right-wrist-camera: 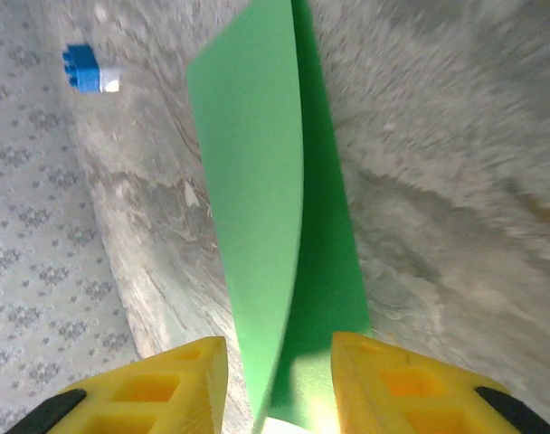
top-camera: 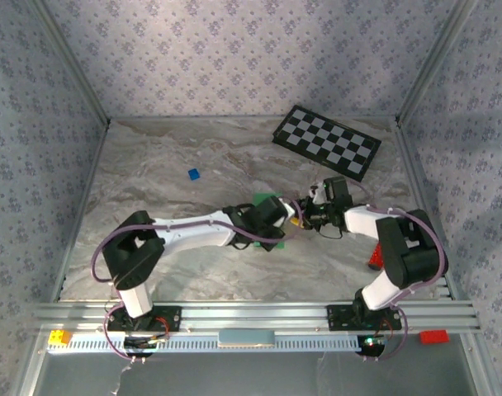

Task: Fold a paper plane with a square sheet of paper (pick it up from the middle)
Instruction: Fold the triangle a second time at the center of the table.

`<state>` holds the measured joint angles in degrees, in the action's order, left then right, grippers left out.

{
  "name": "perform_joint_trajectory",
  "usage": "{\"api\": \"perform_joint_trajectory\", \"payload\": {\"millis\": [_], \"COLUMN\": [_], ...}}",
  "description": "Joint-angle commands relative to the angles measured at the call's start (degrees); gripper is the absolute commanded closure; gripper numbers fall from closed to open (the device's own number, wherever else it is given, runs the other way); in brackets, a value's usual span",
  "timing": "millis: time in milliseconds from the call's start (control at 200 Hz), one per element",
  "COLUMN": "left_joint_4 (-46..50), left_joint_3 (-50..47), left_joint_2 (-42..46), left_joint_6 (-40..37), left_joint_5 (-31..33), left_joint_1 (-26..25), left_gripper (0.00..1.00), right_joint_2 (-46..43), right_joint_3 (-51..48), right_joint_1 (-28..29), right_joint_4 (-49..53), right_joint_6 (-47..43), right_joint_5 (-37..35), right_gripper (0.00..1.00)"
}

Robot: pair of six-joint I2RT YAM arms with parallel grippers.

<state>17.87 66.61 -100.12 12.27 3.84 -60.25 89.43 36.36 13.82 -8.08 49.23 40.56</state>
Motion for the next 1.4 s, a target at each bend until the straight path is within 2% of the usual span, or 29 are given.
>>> {"api": "perform_joint_trajectory", "payload": {"millis": [0, 140, 295, 465, 725, 1019, 1234, 1394], "left_joint_4": [-1.5, -2.2, -3.0, -3.4, -3.0, -2.3, -2.0, -2.1], "left_joint_3": [-1.2, -1.3, -1.6, -1.6, -1.4, -1.3, -1.3, -1.6], "left_joint_2": [2.0, 1.7, 1.0, 0.5, 0.0, -0.3, -0.7, -0.7], "left_joint_6": [5.2, 6.7, 7.9, 8.7, 9.2, 9.4, 9.5, 9.9], "left_joint_5": [-12.8, -18.2, -21.0, -21.8, -20.9, -20.0, -19.7, -18.8], "left_joint_1": [3.0, 5.4, 6.8, 7.6, 7.9, 7.9, 7.9, 7.9], "left_gripper": [1.0, 1.0, 1.0, 1.0, 1.0, 1.0, 1.0, 1.0], "right_joint_2": [-3.7, -6.9, -9.2, -9.4, -6.7, -3.5, -0.5, 1.4], "right_joint_3": [-1.4, -2.0, -3.0, -4.0, -3.7, -3.0, -2.5, -0.8], "right_joint_1": [-1.8, -2.9, -2.2, 0.1, 5.6, 9.7, 10.8, 11.8], "right_joint_4": [4.1, 7.3, 8.4, 9.4, 8.6, 6.3, 4.5, 12.7], "right_joint_6": [-2.3, -4.1, -5.1, -6.1, -5.4, -2.8, -1.9, -6.4], "right_joint_5": [-1.9, -2.1, -1.7, -2.0, -4.5, -9.3, -9.5, -14.6], "right_gripper": [0.62, 0.62, 0.71, 0.86, 0.97, 1.0, 1.0, 1.0]}}
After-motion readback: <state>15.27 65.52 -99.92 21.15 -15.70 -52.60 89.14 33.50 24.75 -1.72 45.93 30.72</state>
